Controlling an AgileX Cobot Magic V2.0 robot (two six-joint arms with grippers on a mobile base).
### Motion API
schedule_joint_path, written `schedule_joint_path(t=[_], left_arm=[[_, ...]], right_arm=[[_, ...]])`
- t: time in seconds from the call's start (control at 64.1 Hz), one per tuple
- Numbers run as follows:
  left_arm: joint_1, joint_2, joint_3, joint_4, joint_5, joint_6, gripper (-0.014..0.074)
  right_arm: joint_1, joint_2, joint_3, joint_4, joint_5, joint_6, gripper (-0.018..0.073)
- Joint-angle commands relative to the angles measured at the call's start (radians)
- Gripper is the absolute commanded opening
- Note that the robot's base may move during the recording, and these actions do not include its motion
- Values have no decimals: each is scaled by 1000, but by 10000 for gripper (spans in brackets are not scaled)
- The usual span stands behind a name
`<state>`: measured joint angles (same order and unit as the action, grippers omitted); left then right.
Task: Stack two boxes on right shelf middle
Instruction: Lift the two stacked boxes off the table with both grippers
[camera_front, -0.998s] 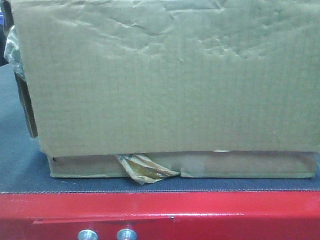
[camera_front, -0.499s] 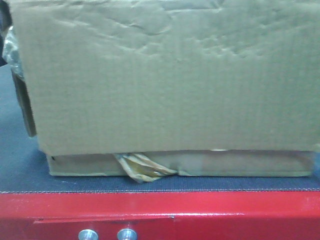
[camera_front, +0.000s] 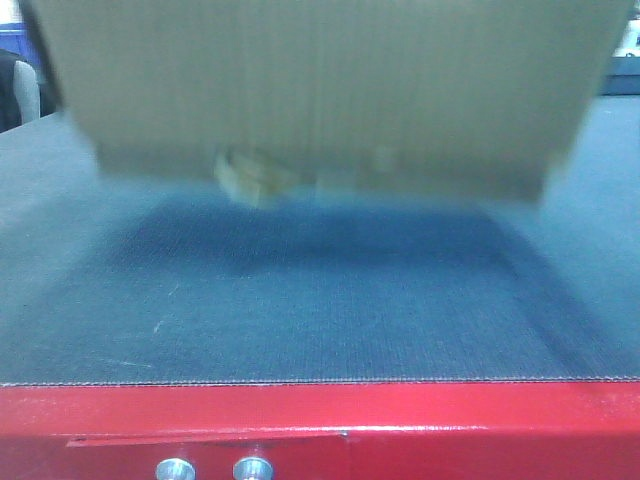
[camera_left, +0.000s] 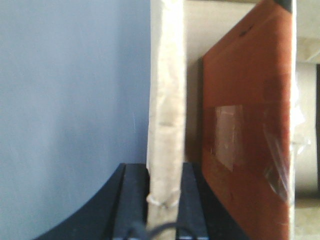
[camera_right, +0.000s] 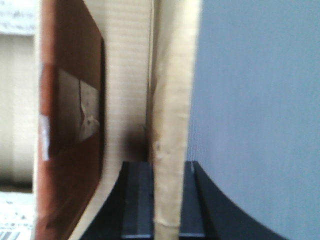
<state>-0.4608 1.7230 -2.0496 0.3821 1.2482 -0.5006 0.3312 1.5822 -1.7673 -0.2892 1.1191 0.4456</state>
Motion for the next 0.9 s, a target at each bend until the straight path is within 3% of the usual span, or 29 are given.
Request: schedule_joint_path(t=[0.0, 0.296, 0.889], left_arm=[[-5, -28, -64, 41, -44, -16, -111], [-3, -28, -175, 140, -66, 1, -111], [-3, -28, -187, 97, -62, 1, -111]], right_arm=[[2, -16, -65, -55, -95, 0, -162], [2, -16, -162, -63, -208, 39, -162], [2, -16, -187, -86, -236, 43, -162]])
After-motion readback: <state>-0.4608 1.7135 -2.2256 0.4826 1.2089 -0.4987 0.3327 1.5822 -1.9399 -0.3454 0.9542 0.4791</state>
